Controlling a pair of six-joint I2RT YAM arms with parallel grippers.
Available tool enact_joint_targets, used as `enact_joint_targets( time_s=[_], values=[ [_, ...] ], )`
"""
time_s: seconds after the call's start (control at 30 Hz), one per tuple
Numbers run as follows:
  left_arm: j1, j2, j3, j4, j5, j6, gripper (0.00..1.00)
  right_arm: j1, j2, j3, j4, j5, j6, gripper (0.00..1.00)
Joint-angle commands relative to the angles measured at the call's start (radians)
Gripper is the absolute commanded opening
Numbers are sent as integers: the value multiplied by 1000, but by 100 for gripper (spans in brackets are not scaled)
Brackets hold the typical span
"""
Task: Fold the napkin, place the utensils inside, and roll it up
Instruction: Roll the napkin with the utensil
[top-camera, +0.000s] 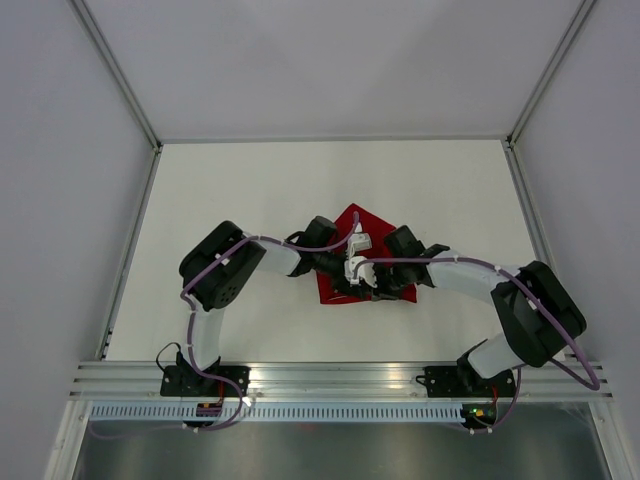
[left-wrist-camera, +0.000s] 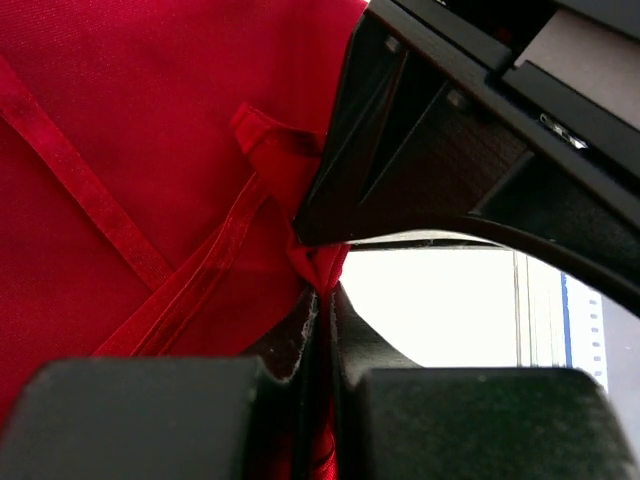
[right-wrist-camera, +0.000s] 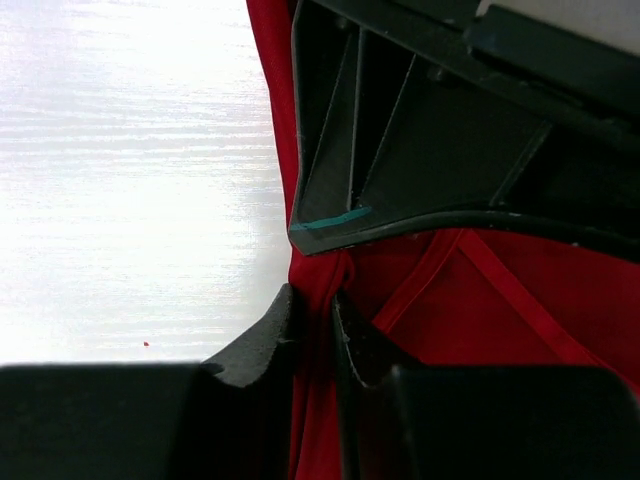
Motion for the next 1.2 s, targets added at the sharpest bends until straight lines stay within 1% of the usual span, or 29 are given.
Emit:
enact_joint_targets(
  time_s=[0.0,0.03,0.07,0.17,0.27,0.43,0.5,0.7,0.8,0.97,1.13,1.17],
  values=[
    [7,24,-54,-48,-123,-10,12,-8,52,57,-25,-23,8,18],
    [10,9,-68,-28,-126,-48,14,-12,62,68,-54,-32,6,17],
    [14,3,-74,2,-125,-62,20,-26,72,91,-70,-58,6,16],
    [22,-28,-97,44,-119,-99,25,-63,125,134,-146,-96,-10,15],
    [22,-54,-117,85,-123,-120,29,-93,193,224,-255,-146,-50,12],
    [22,-114,-166,170,-191,-149,33,-126,309,332,-453,-216,-133,9],
    [21,-140,-178,190,-229,-155,37,-141,345,364,-485,-224,-144,9],
    [22,-188,-207,225,-272,-155,38,-161,432,438,-613,-244,-185,8],
    [22,-215,-226,248,-322,-149,38,-166,476,474,-669,-258,-198,8],
    [22,-345,-311,343,-450,-143,38,-189,567,549,-754,-285,-219,8],
    [-2,-479,-385,366,-566,-94,38,-208,622,608,-780,-290,-185,7],
    [-13,-517,-391,365,-614,-82,38,-208,639,616,-785,-291,-182,7]
  ],
)
